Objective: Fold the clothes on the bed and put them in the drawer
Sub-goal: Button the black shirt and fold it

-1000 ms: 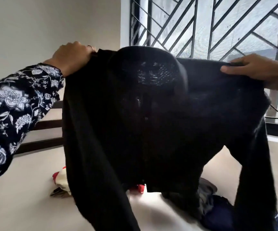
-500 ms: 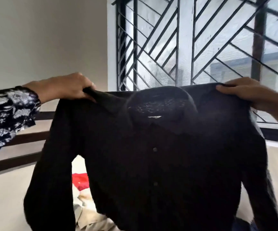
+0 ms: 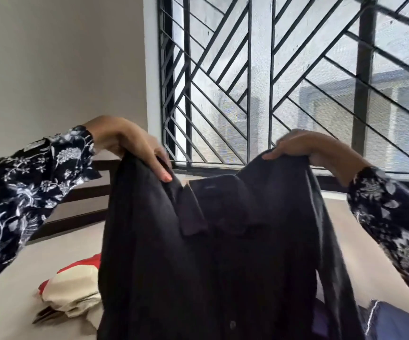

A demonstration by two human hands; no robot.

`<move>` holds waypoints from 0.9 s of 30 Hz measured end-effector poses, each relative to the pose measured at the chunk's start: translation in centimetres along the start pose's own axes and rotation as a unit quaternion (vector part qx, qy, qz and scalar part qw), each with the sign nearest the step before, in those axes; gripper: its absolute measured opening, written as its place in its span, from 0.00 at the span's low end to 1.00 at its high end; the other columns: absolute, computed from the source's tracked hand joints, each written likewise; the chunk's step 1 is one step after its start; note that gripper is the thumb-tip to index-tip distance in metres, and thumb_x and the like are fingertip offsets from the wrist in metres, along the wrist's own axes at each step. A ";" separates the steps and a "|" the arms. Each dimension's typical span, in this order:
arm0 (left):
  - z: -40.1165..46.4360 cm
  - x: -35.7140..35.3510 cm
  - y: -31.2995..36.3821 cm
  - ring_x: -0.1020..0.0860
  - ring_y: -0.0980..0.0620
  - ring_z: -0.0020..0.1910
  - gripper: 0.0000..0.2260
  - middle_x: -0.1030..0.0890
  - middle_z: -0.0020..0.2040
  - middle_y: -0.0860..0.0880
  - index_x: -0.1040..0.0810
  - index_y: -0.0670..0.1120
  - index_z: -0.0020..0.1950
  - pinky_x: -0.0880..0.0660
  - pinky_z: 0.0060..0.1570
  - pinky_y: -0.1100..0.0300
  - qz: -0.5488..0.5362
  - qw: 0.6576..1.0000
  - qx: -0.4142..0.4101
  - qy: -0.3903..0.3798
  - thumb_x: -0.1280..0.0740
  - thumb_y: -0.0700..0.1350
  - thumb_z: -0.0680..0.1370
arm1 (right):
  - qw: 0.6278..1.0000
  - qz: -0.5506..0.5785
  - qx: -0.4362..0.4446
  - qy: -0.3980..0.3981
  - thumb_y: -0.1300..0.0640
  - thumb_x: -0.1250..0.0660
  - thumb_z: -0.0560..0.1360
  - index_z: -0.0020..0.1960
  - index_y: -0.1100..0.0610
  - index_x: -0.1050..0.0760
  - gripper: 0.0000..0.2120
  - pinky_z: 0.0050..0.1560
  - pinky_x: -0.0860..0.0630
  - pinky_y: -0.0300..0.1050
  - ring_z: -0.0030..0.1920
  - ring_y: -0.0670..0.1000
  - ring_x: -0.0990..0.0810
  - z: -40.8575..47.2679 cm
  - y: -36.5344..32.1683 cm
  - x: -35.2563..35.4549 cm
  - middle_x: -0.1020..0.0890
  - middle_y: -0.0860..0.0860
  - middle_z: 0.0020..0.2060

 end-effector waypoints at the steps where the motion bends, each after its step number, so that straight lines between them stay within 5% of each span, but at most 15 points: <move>1: -0.3 -0.3 1.9 0.20 0.54 0.51 0.46 0.20 0.55 0.54 0.24 0.52 0.65 0.22 0.50 0.63 -0.010 0.999 -0.031 0.000 0.20 0.65 0.49 | 0.999 -0.008 0.034 -0.005 0.54 0.22 0.66 0.41 0.63 0.22 0.14 0.31 0.28 0.37 0.33 0.52 0.24 -0.1 -1.3 -0.7 0.21 0.58 0.36; 3: -0.3 -0.9 5.3 0.25 0.61 0.48 0.45 0.29 0.59 0.57 0.34 0.57 0.73 0.23 0.44 0.69 -0.052 0.995 -0.088 0.019 0.24 0.64 0.57 | 0.996 -0.016 0.091 -0.016 0.55 0.22 0.66 0.42 0.62 0.19 0.13 0.31 0.31 0.36 0.33 0.50 0.25 -0.7 -3.9 -2.5 0.21 0.56 0.35; 5: 0.4 -1.9 7.7 0.24 0.58 0.53 0.43 0.30 0.63 0.55 0.38 0.57 0.75 0.23 0.53 0.61 -0.091 0.988 -0.117 0.033 0.27 0.61 0.62 | 0.990 -0.003 0.141 -0.029 0.57 0.23 0.67 0.43 0.62 0.18 0.10 0.38 0.31 0.41 0.37 0.51 0.26 -1.4 -6.2 -4.1 0.21 0.55 0.36; 7: 1.5 -2.9 8.6 0.21 0.52 0.57 0.37 0.23 0.64 0.50 0.33 0.50 0.73 0.24 0.60 0.53 -0.152 0.982 -0.109 0.019 0.25 0.56 0.67 | 0.982 -0.005 0.181 -0.047 0.60 0.25 0.69 0.40 0.61 0.19 0.05 0.38 0.32 0.40 0.38 0.50 0.27 -1.9 -7.8 -5.7 0.22 0.55 0.35; 10: 3.0 -3.5 8.5 0.16 0.52 0.44 0.17 0.15 0.46 0.46 0.21 0.38 0.56 0.19 0.49 0.56 -0.206 0.974 -0.079 0.041 0.28 0.48 0.74 | 0.977 -0.038 0.207 -0.025 0.63 0.26 0.69 0.37 0.53 0.21 0.06 0.38 0.31 0.40 0.38 0.48 0.26 -2.0 -8.2 -6.9 0.21 0.54 0.34; 13: 4.5 -3.4 7.6 0.19 0.55 0.27 0.08 0.18 0.29 0.49 0.22 0.41 0.42 0.21 0.32 0.64 -0.242 0.967 -0.024 0.078 0.31 0.45 0.77 | 0.975 -0.017 0.208 0.074 0.55 0.26 0.70 0.41 0.50 0.22 0.05 0.45 0.28 0.44 0.44 0.48 0.22 -2.7 -7.2 -7.1 0.18 0.52 0.42; 16: 4.9 -2.8 6.3 0.21 0.52 0.26 0.09 0.20 0.28 0.46 0.23 0.39 0.40 0.21 0.30 0.63 -0.314 0.942 0.029 0.117 0.35 0.40 0.78 | 0.958 -0.030 0.228 0.173 0.42 0.29 0.71 0.47 0.53 0.24 0.15 0.40 0.29 0.42 0.44 0.48 0.23 -5.3 -7.5 -7.7 0.20 0.49 0.43; 20: 6.0 -1.0 4.2 0.22 0.49 0.28 0.13 0.21 0.31 0.45 0.19 0.43 0.29 0.21 0.37 0.57 -0.406 0.892 0.009 0.198 0.35 0.40 0.72 | 0.969 -0.115 0.211 0.059 0.31 0.35 0.69 0.49 0.55 0.26 0.27 0.38 0.30 0.41 0.46 0.52 0.21 -6.5 -8.7 -11.5 0.21 0.50 0.42; 23: 5.1 -0.9 5.1 0.27 0.54 0.19 0.10 0.26 0.25 0.47 0.27 0.40 0.35 0.31 0.22 0.71 -0.429 0.873 -0.025 0.229 0.40 0.38 0.76 | 0.970 -0.129 0.151 0.143 0.40 0.36 0.74 0.59 0.57 0.27 0.24 0.47 0.29 0.47 0.56 0.58 0.23 -4.8 -8.1 -11.7 0.22 0.55 0.53; 27: 4.0 1.7 4.1 0.29 0.57 0.15 0.09 0.27 0.18 0.49 0.28 0.39 0.39 0.38 0.14 0.66 -0.339 0.876 0.042 0.340 0.40 0.37 0.79 | 0.959 -0.124 0.103 0.233 0.51 0.39 0.75 0.56 0.57 0.23 0.14 0.46 0.32 0.49 0.55 0.62 0.22 -3.5 -6.1 -8.1 0.21 0.59 0.51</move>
Point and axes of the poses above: each hand's wrist, its own z-axis towards the middle knuckle, its own x-axis out of the back of the hand, y = z × x, the point moved 4 cm from there along z, towards the middle knuckle
